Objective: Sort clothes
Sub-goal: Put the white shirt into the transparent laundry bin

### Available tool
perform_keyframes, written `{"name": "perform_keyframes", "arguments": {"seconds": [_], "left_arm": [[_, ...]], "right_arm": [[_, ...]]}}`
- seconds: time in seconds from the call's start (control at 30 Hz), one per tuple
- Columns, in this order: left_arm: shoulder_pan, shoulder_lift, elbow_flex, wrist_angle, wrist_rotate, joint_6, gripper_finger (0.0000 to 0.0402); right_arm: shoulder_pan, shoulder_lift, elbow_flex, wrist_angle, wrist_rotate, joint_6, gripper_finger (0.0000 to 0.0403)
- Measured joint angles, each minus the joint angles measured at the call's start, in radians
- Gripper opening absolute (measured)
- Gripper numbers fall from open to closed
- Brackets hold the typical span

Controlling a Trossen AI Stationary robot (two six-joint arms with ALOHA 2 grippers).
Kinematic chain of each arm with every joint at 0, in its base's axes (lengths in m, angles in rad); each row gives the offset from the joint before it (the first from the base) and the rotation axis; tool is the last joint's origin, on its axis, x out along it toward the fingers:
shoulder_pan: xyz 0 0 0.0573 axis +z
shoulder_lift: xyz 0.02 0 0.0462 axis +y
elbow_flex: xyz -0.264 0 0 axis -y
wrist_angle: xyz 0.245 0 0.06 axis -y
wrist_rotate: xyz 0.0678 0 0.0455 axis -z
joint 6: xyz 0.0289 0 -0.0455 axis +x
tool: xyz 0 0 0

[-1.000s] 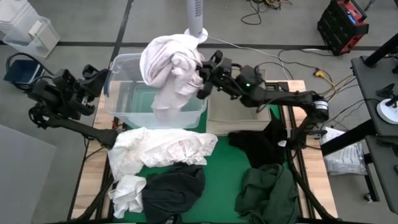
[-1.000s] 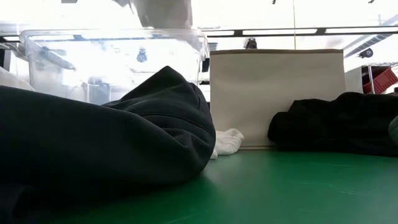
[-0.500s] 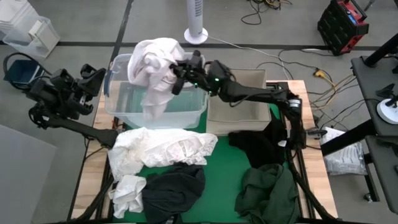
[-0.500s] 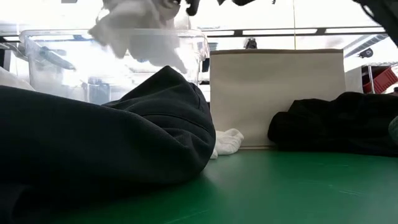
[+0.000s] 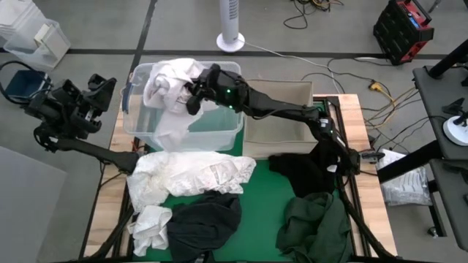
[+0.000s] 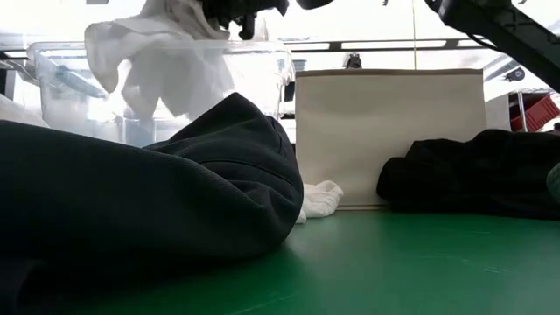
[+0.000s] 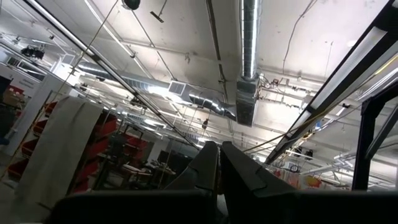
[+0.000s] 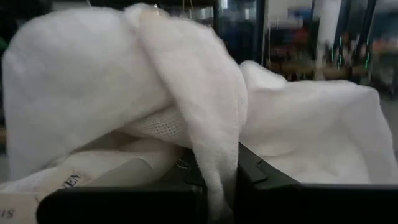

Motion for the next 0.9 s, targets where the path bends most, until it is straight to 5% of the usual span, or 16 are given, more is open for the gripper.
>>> {"name": "perform_keyframes", "arguments": {"seconds": [0.9], "left_arm": [[0.000,-0.014,-0.002,-0.057,0.000,0.007,0.0000]], "right_arm": [[-0.004,-0.012,-0.011,-0.610,0.043,0.054,0.0035]]}}
